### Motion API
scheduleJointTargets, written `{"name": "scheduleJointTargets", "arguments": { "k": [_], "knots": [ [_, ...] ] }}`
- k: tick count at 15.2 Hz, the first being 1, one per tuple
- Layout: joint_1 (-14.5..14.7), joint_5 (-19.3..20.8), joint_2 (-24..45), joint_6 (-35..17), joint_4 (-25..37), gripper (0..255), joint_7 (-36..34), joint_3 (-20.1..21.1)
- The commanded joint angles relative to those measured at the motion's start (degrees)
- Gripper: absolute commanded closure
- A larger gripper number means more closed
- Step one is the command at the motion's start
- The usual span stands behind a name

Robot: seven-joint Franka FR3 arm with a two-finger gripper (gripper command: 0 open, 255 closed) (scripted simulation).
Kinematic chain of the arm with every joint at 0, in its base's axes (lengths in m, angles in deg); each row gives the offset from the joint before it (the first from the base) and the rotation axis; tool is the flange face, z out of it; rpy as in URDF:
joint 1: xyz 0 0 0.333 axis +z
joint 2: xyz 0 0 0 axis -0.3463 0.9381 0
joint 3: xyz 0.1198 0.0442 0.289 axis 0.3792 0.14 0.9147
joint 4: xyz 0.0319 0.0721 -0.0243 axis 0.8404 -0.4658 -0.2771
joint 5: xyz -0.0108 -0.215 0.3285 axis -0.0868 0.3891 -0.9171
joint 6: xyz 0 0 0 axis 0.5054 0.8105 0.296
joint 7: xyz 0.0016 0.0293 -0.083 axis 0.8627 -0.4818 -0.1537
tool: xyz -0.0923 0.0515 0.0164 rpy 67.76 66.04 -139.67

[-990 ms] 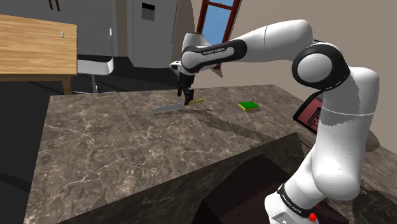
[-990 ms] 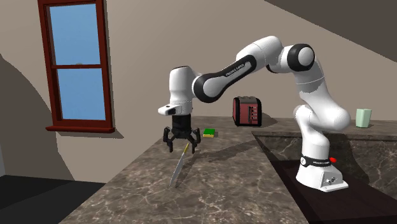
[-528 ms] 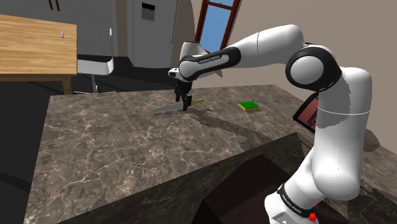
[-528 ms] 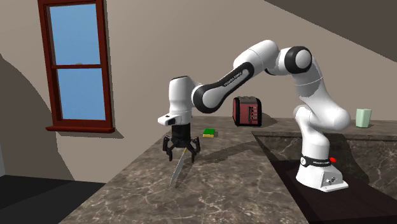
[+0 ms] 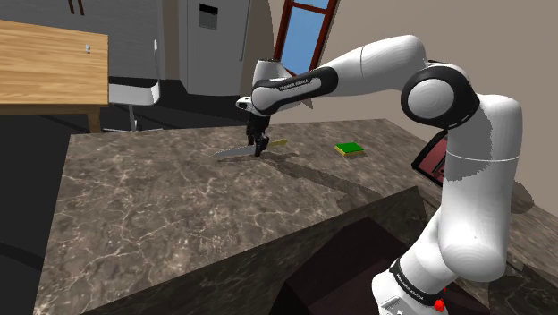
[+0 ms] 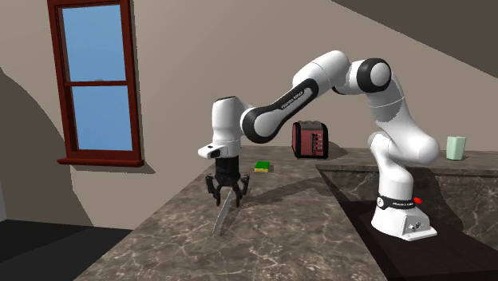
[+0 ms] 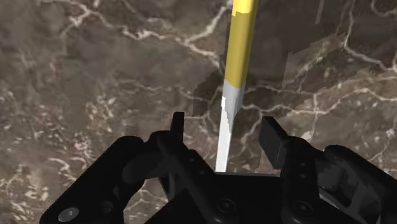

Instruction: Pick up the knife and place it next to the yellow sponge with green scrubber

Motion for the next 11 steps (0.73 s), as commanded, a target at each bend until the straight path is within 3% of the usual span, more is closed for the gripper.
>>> {"name": "scheduleJointTargets", "arguments": {
  "k": [1, 11],
  "knots": [
    [0.0, 0.0, 0.0, 0.0, 0.0, 255, 0.0, 0.0],
    [0.0, 0.0, -0.7, 1.2, 0.5, 255, 0.0, 0.0]
  ]
}}
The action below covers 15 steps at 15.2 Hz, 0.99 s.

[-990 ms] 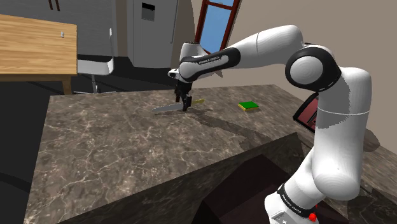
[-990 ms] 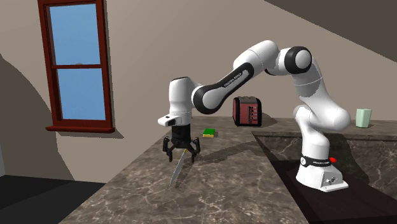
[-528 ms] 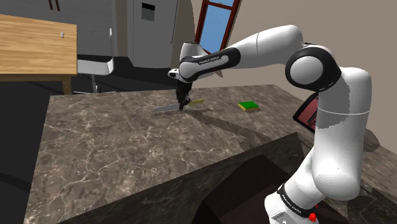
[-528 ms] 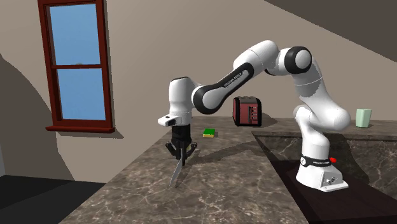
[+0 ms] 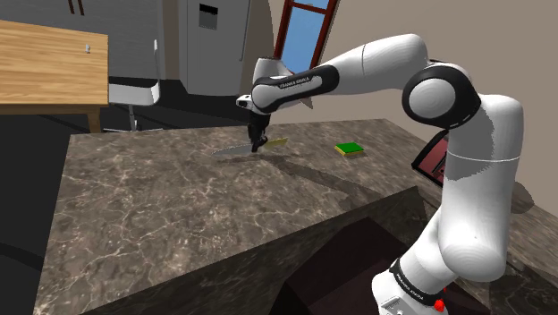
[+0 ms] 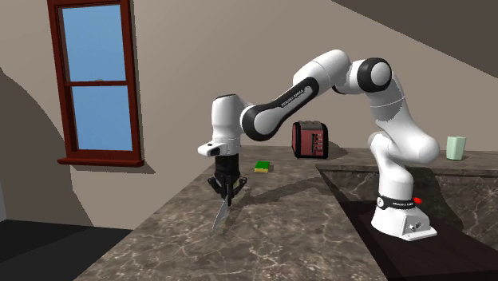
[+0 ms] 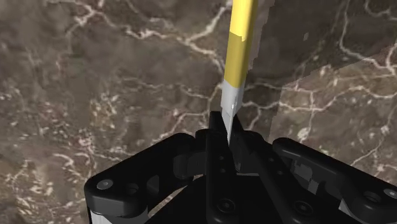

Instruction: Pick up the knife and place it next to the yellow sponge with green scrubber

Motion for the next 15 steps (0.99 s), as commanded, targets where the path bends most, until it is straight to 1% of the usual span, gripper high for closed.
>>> {"name": "scheduleJointTargets", "arguments": {
  "k": [1, 15],
  "knots": [
    [0.0, 0.0, -0.7, 1.0, 0.3, 255, 0.0, 0.0],
    [0.1, 0.3, -4.4, 10.2, 5.8, 255, 0.0, -0.2]
  ]
}}
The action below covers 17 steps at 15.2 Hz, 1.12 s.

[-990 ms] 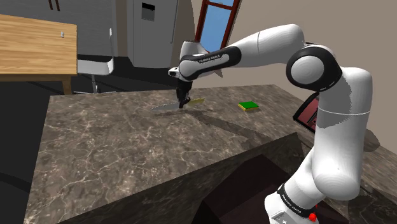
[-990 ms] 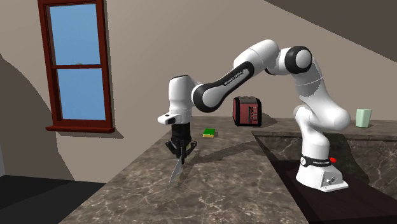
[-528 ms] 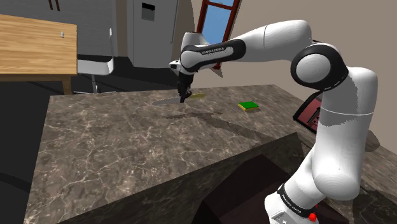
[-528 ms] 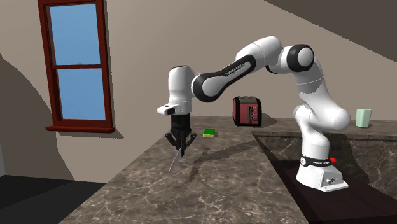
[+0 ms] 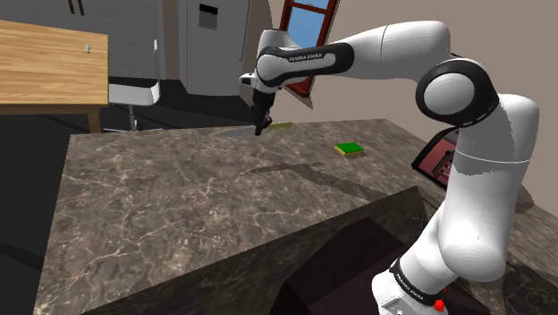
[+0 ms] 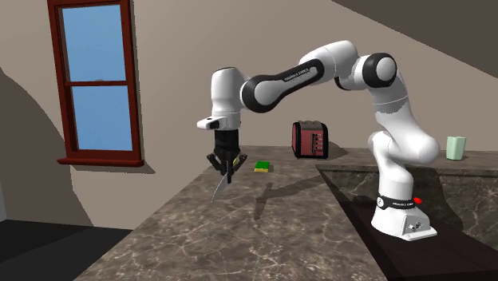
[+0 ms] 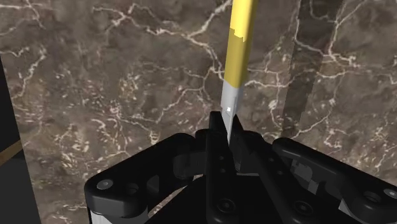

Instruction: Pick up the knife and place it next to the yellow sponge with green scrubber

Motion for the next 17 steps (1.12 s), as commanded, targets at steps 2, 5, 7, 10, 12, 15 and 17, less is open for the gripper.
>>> {"name": "scheduleJointTargets", "arguments": {
  "k": [2, 5, 7, 10, 12, 15, 17],
  "knots": [
    [0.0, 0.0, -0.6, 2.1, 1.4, 255, 0.0, 0.0],
    [0.0, 0.1, -1.1, 4.2, 3.1, 255, 0.0, -0.1],
    [0.0, 0.1, -1.2, 5.2, 3.9, 255, 0.0, -0.1],
    [-1.7, 0.2, -6.1, 2.9, -3.2, 255, 2.7, -1.0],
    [-2.8, 0.3, -9.1, 1.7, -7.4, 255, 4.5, -1.8],
    [-4.4, 0.6, -13.2, 0.2, -12.9, 255, 7.4, -3.0],
    [-5.5, 0.8, -15.6, -0.7, -16.2, 255, 9.4, -3.9]
  ]
}}
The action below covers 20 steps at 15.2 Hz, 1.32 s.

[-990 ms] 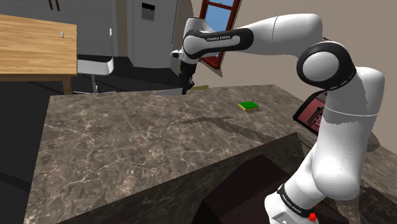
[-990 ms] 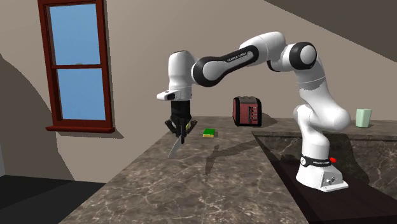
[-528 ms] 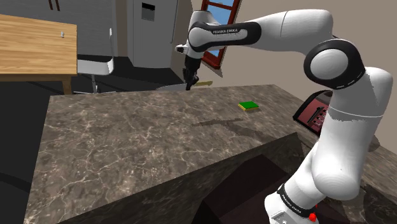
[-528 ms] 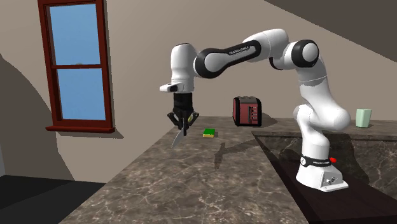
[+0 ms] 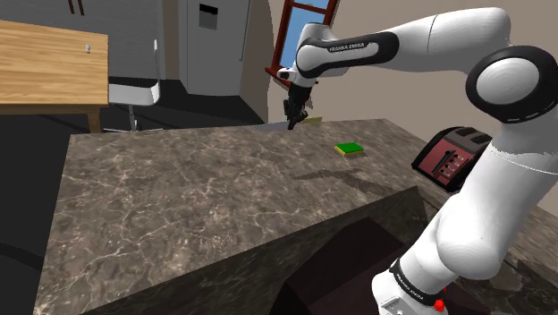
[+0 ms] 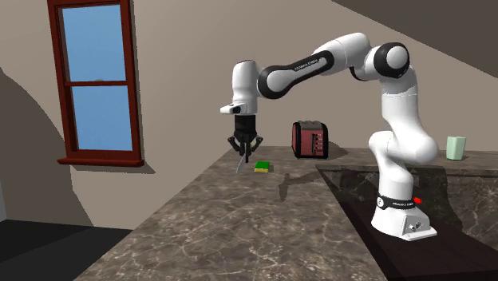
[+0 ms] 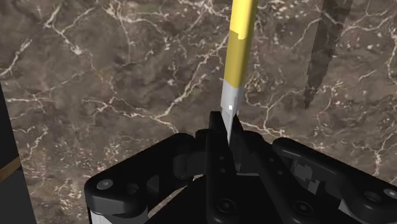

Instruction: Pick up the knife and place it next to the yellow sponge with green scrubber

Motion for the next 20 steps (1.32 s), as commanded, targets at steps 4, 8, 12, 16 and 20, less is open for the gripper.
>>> {"name": "scheduleJointTargets", "arguments": {
  "k": [4, 8, 12, 16, 20],
  "knots": [
    [-2.8, 0.8, -5.7, -2.0, -7.5, 255, 5.0, -2.5],
    [-5.1, 1.6, -9.5, -2.8, -12.1, 255, 9.4, -4.9],
    [-7.6, 2.7, -12.6, -3.4, -15.5, 255, 14.0, -7.5],
    [-10.1, 3.8, -14.9, -3.7, -17.9, 255, 18.8, -10.4],
    [-12.7, 4.8, -16.4, -3.9, -19.2, 255, 23.9, -13.5]
  ]
}}
